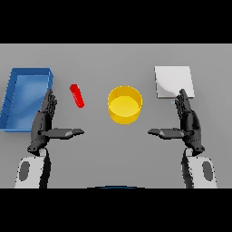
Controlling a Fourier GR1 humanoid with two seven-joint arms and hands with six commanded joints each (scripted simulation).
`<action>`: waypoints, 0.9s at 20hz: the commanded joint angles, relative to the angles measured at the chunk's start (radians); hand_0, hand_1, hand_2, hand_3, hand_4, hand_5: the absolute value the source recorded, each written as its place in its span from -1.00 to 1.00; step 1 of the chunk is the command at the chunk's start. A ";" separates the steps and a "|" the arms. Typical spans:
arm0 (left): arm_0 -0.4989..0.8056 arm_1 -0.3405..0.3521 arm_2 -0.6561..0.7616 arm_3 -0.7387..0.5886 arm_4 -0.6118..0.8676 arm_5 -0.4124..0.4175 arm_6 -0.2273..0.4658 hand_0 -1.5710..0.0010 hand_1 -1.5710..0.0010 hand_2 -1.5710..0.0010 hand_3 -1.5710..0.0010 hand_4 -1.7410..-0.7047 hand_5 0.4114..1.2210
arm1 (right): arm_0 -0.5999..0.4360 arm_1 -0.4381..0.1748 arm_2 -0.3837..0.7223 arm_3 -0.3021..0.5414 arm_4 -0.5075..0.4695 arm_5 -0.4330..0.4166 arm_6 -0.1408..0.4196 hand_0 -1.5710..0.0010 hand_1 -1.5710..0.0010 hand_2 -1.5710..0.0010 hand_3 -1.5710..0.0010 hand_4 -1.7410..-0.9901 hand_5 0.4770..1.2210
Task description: Pick up the red beaker and tilt it to pour out 1 green nut into yellow bowl. Pick up the yellow bowl and place it on the metallic measuring scale.
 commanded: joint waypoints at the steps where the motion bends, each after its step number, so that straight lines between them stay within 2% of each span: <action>1: -0.001 0.001 0.002 0.001 0.001 0.001 0.001 1.00 1.00 1.00 1.00 0.25 -0.48 | 0.000 0.000 0.000 0.000 -0.001 -0.001 0.000 1.00 1.00 1.00 1.00 0.63 -0.51; 6: -0.010 0.009 0.008 0.003 0.011 -0.006 0.003 1.00 1.00 1.00 1.00 0.25 -0.48 | 0.010 0.000 0.001 -0.005 -0.004 0.004 -0.003 1.00 1.00 1.00 1.00 0.63 -0.51; 7: 0.035 0.023 -0.030 -0.037 -0.044 -0.002 -0.025 1.00 1.00 1.00 1.00 0.25 -0.48 | 0.045 -0.028 0.050 -0.049 0.101 -0.021 -0.096 1.00 1.00 1.00 1.00 0.63 -0.51; 8: 0.071 0.035 -0.050 -0.073 -0.078 0.003 -0.048 1.00 1.00 1.00 1.00 0.25 -0.48 | 0.079 -0.041 0.093 -0.081 0.175 -0.033 -0.145 1.00 1.00 1.00 1.00 0.63 -0.50; 10: 0.095 0.041 -0.081 -0.114 -0.123 0.013 -0.032 1.00 1.00 1.00 1.00 0.25 -0.50 | 0.103 -0.047 0.126 -0.100 0.248 -0.056 -0.140 1.00 1.00 1.00 1.00 0.64 -0.49; 13: 0.100 0.043 -0.099 -0.130 -0.151 0.020 0.014 1.00 1.00 1.00 1.00 0.24 -0.50 | 0.102 -0.057 0.132 -0.106 0.273 -0.060 -0.109 1.00 1.00 1.00 1.00 0.67 -0.51; 15: 0.075 0.051 -0.093 -0.102 -0.158 0.021 0.038 1.00 1.00 1.00 1.00 0.26 -0.51 | 0.109 -0.042 0.143 -0.118 0.268 -0.057 -0.116 1.00 1.00 1.00 1.00 0.65 -0.51; 18: 0.033 0.049 -0.092 -0.041 -0.172 0.023 0.002 1.00 1.00 1.00 1.00 0.23 -0.48 | 0.107 -0.054 0.132 -0.134 0.269 -0.062 -0.096 1.00 1.00 1.00 1.00 0.63 -0.53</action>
